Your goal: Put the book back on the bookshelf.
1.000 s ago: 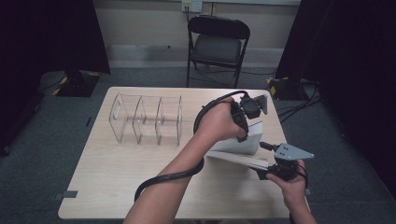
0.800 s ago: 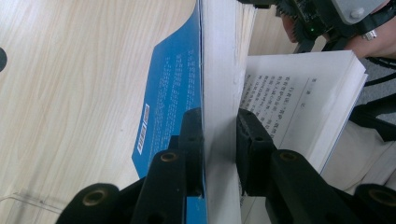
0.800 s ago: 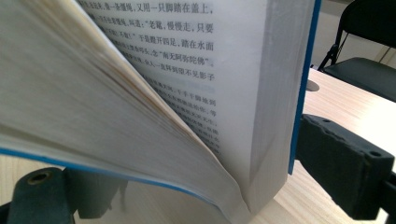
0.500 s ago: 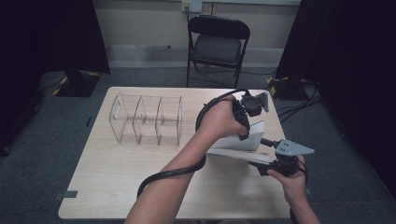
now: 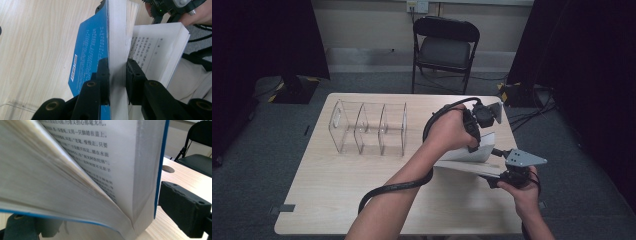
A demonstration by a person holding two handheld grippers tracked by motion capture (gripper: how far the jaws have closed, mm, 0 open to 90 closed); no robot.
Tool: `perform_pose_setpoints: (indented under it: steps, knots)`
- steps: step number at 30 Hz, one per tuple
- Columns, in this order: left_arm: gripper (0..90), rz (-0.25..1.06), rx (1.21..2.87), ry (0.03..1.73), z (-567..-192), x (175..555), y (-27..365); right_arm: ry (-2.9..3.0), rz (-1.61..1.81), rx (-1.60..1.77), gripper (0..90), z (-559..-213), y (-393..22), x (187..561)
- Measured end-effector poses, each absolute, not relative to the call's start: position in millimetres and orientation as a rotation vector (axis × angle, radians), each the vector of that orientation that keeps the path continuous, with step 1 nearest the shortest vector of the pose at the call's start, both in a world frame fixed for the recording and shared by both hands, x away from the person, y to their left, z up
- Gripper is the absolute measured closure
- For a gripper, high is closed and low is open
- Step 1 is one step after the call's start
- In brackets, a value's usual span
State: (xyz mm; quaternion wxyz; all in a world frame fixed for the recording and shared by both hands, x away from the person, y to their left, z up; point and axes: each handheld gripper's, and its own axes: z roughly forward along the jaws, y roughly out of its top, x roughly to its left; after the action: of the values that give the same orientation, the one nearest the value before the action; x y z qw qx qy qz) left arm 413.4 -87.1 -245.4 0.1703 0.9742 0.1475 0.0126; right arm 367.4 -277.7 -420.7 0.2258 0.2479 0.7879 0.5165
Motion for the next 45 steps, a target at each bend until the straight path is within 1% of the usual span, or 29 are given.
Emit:
perform_pose_setpoints:
  steps: [2, 7, 11, 15, 21, 27, 35, 38, 40, 42, 43, 45]
  knots:
    - [75.6, 0.055, 2.757, 0.426, -244, 411, -85, 2.173, 1.426, 0.679, 12.1, -420, -277, 364]
    - [75.5, 0.036, 2.743, 0.434, -239, 405, -77, 2.143, 1.533, 0.713, 12.1, -418, -278, 357]
    - [75.3, 0.033, 2.732, 0.420, -239, 407, -76, 2.133, 1.522, 0.696, 12.0, -416, -277, 353]
    - [74.6, 0.022, 2.709, 0.409, -242, 412, -79, 2.132, 1.495, 0.715, 12.0, -416, -279, 357]
    - [74.7, 0.018, 2.728, 0.384, -241, 418, -87, 2.127, 1.463, 0.686, 12.0, -414, -282, 362]
    - [73.6, 0.042, 2.683, 0.352, -243, 419, -87, 2.101, 1.461, 0.674, 12.0, -409, -284, 366]
    - [73.4, 0.051, 2.662, 0.330, -240, 419, -87, 2.074, 1.465, 0.678, 12.0, -404, -287, 367]
    - [72.2, 0.030, 2.637, 0.340, -239, 421, -86, 2.068, 1.474, 0.691, 11.9, -404, -288, 369]
    - [71.5, 0.038, 2.631, 0.326, -236, 421, -86, 2.055, 1.500, 0.684, 12.0, -402, -289, 371]
    - [72.2, 0.076, 2.646, 0.323, -232, 422, -84, 2.048, 1.486, 0.676, 12.0, -400, -289, 373]
    - [73.0, 0.066, 2.642, 0.333, -232, 422, -83, 2.048, 1.486, 0.670, 11.9, -399, -289, 374]
    - [72.0, 0.076, 2.634, 0.342, -232, 424, -81, 2.054, 1.494, 0.664, 11.8, -398, -288, 378]
